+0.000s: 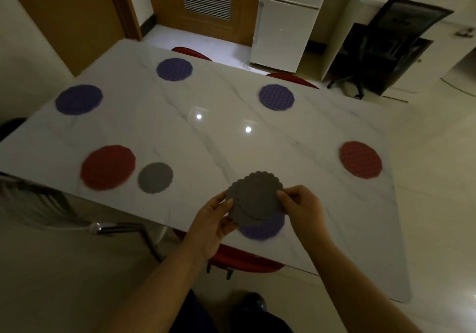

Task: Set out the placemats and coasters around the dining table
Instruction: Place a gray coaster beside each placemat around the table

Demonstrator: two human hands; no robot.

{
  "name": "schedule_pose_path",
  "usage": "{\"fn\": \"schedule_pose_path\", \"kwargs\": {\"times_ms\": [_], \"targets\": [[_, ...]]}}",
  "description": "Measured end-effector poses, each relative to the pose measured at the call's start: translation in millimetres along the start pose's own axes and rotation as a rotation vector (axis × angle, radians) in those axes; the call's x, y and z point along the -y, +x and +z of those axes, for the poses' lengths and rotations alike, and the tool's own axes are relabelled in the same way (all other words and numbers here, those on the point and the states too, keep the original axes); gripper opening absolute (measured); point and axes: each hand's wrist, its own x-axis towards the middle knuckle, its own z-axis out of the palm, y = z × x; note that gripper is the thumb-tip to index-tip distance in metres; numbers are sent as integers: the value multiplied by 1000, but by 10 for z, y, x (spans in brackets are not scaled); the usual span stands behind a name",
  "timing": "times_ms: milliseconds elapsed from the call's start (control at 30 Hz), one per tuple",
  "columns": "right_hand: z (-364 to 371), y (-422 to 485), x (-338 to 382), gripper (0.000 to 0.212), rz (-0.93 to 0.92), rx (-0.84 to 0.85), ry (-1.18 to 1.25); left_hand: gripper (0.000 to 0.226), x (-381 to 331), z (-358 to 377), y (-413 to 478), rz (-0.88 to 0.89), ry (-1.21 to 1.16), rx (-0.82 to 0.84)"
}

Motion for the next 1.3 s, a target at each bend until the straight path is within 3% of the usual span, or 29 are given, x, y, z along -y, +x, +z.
{"fn": "schedule_pose_path", "kwargs": {"times_ms": [133,200,333,500,700,867,1067,1200,1300], "targets": [[-475,76,-238,7,177,-50,333,50,226,223,-51,21,3,-60],[-718,154,-417,8,251,-110,390,51,242,242,-54,41,2,-87],[-973,227,-905,7,347,-180,247,52,200,171,-47,44,0,-99],[-776,310,-1288,3,383,-139,49,47,157,150,-7,18,22,-70],[-687,434,-1413,24,413,-121,-250,44,71,195,30,-48,65,-32],[-768,371,-1231,49,331,-50,-403,38,26,272,87,-53,104,12],[-730,238,-594,39,45,50,-88,28,80,665,202,-42,152,61],[-915,173,-499,44,-66,63,-156,24,304,1079,310,-45,190,94],[-1249,245,-597,46,-71,25,-209,35,534,1443,347,-57,185,99]]}}
